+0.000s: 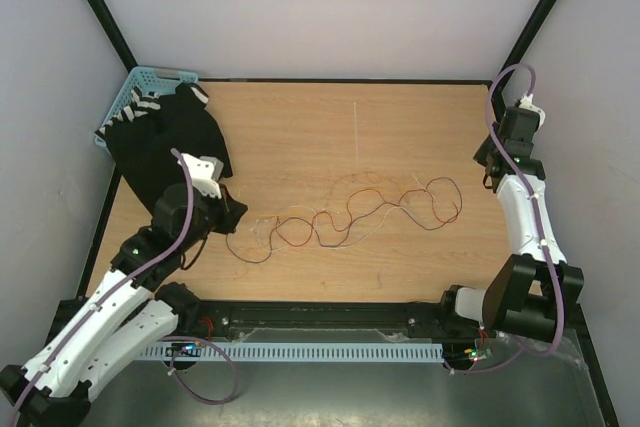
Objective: Zip-tie the wires
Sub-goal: Straighten the cable at the center of the board.
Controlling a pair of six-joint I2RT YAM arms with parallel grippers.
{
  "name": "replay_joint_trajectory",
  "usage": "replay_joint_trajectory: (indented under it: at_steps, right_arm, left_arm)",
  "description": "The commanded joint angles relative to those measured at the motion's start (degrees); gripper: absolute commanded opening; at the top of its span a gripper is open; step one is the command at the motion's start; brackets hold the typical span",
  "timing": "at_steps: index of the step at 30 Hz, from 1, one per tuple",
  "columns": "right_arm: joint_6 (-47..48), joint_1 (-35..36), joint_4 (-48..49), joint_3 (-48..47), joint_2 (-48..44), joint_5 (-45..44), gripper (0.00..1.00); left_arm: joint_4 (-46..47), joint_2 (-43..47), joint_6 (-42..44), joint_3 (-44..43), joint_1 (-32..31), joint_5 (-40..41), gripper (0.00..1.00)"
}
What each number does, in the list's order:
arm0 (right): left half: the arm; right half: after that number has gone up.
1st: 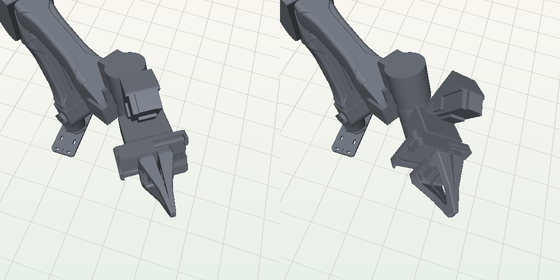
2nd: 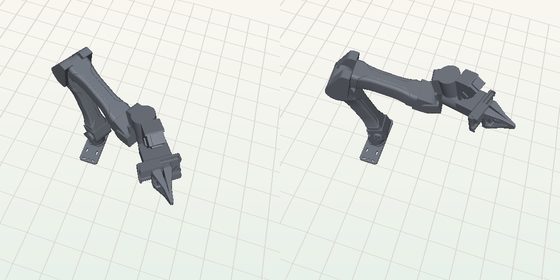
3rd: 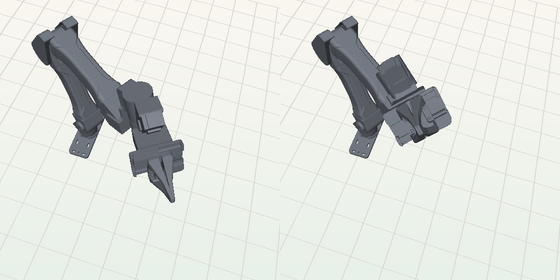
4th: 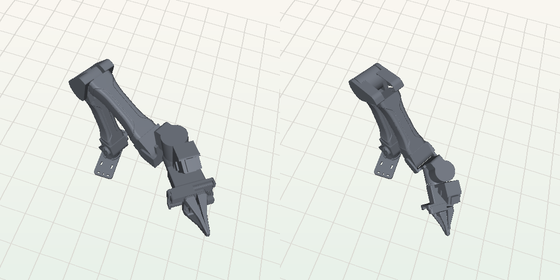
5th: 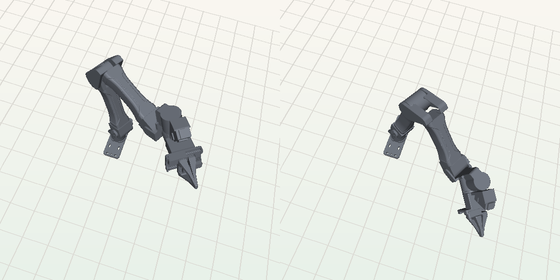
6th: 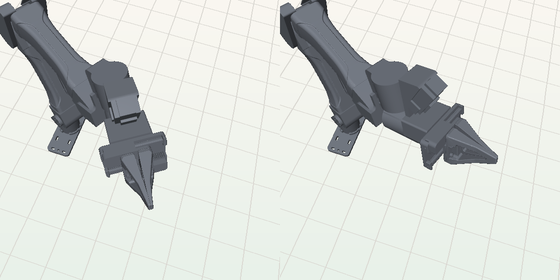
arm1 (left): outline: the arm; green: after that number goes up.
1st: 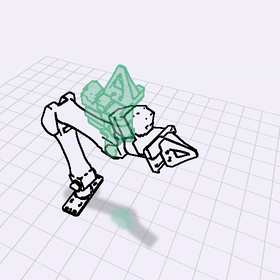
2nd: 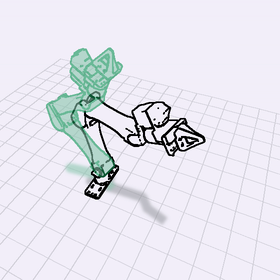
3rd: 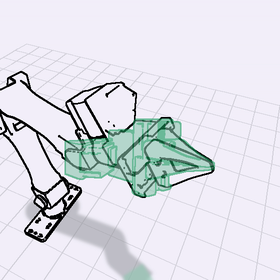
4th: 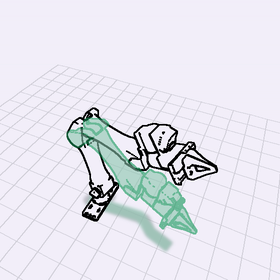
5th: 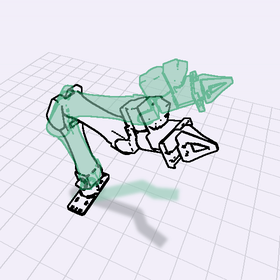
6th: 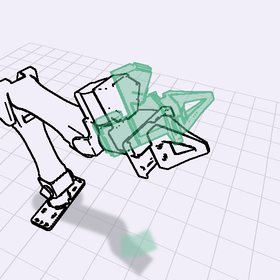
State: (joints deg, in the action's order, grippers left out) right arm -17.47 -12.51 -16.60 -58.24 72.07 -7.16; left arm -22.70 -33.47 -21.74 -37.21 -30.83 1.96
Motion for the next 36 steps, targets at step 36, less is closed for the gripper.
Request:
replay_joint_trajectory:
  at_steps: [36]
  right_arm:
    - [2.6, -1.3, 8.5, 14.1, 11.2, -4.2, 0.0]
  left_arm:
    - [3.3, -6.5, -10.3, 16.1, 0.2, 8.4, 0.0]
